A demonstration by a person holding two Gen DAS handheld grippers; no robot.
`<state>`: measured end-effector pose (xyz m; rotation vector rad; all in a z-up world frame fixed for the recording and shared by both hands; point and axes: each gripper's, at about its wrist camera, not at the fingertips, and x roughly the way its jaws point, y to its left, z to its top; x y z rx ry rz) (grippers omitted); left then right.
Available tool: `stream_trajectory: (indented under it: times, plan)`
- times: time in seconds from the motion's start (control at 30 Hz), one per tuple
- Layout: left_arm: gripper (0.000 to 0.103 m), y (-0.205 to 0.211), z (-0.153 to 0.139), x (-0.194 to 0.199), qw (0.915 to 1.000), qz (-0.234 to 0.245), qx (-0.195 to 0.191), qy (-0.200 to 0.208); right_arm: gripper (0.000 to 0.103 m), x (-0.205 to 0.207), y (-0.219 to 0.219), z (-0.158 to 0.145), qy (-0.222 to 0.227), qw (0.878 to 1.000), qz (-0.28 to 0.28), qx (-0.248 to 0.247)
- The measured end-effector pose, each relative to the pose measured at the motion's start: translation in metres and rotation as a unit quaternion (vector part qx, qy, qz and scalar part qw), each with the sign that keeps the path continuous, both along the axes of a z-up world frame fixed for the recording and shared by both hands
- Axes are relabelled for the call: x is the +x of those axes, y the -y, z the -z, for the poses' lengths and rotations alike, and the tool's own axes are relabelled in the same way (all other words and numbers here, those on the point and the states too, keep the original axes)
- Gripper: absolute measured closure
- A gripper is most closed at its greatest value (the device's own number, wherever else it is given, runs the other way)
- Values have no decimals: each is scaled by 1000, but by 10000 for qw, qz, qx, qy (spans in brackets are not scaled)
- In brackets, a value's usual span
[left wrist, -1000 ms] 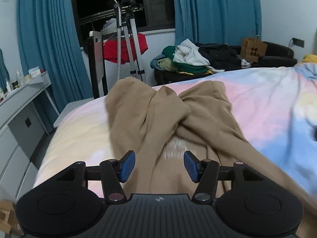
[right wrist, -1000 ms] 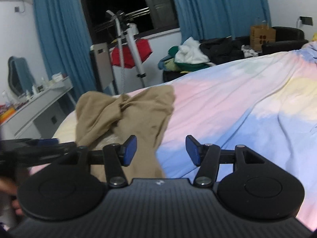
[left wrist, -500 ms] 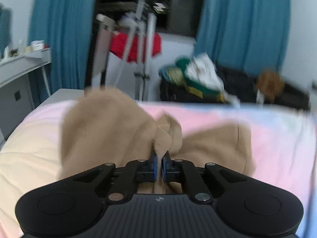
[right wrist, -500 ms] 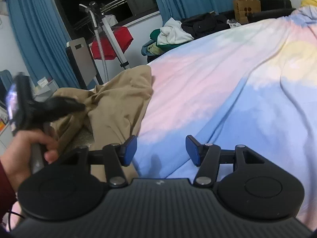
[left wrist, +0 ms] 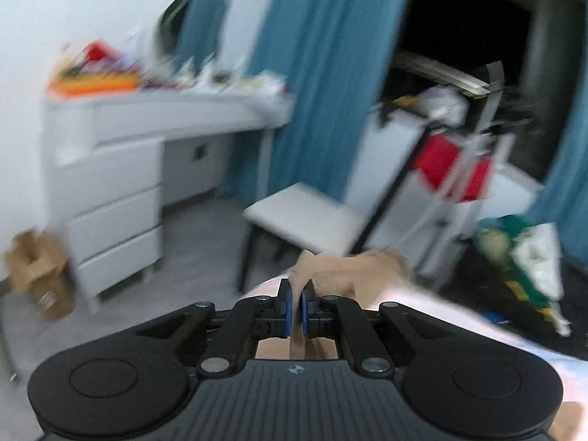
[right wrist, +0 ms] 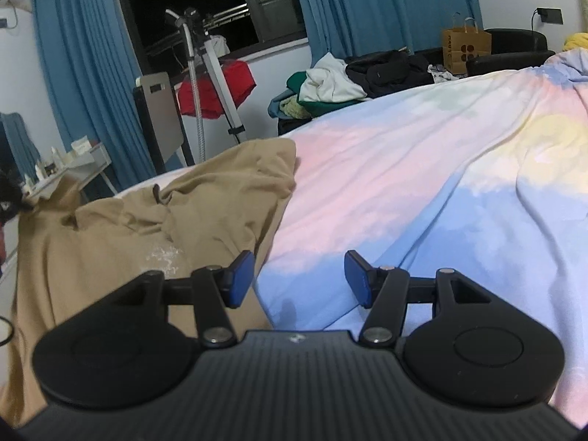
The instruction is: Fold clothes
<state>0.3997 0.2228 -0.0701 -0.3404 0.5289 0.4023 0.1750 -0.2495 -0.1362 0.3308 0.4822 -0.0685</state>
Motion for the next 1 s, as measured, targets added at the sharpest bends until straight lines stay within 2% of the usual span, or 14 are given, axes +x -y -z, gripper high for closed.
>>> stream_trajectory:
  times: [0.07, 0.17, 0.23, 0.27, 0.3, 0.4, 0.47, 0.53, 0.67, 0.77, 0.93, 1.0]
  plan:
    - [98, -18, 23, 1, 9996, -25, -83, -282, 45, 3, -3, 3, -33, 10000, -44, -60]
    - [97, -31, 47, -5, 9989, 116, -222, -397, 45, 8, -8, 6, -52, 9999, -101, -90]
    - [89, -31, 48, -15, 9986, 291, -209, -393, 45, 8, -10, 7, -32, 9998, -156, -96]
    - [80, -28, 46, -21, 9985, 389, -148, -362, 45, 8, -11, 7, -15, 9998, -184, -109]
    - [72, -24, 41, -27, 9983, 489, -56, -312, 45, 8, -13, 6, 3, 9997, -208, -122]
    - [57, 7, 25, -49, 9941, 1008, 320, -244, 45, 7, -17, 4, 72, 9995, -288, -137]
    - [52, 31, 13, -75, 9875, 1478, 433, -339, 45, 5, -19, 1, 121, 9992, -336, -183]
    - [47, 49, 7, -109, 9809, 1851, 328, -497, 45, 1, -21, -2, 169, 9989, -380, -196]
    - [46, 75, 11, -178, 9655, 2336, -187, -1139, 45, -6, -19, -8, 236, 9987, -402, -209]
    - [46, 84, 19, -229, 9540, 2424, -382, -1720, 45, -12, -16, -12, 264, 9987, -393, -182]
    - [47, 89, 30, -287, 9371, 2460, -432, -2439, 45, -22, -13, -18, 327, 9985, -428, -97]
    - [47, 88, 35, -299, 9281, 2535, -467, -2685, 45, -26, -12, -19, 345, 9984, -443, -111]
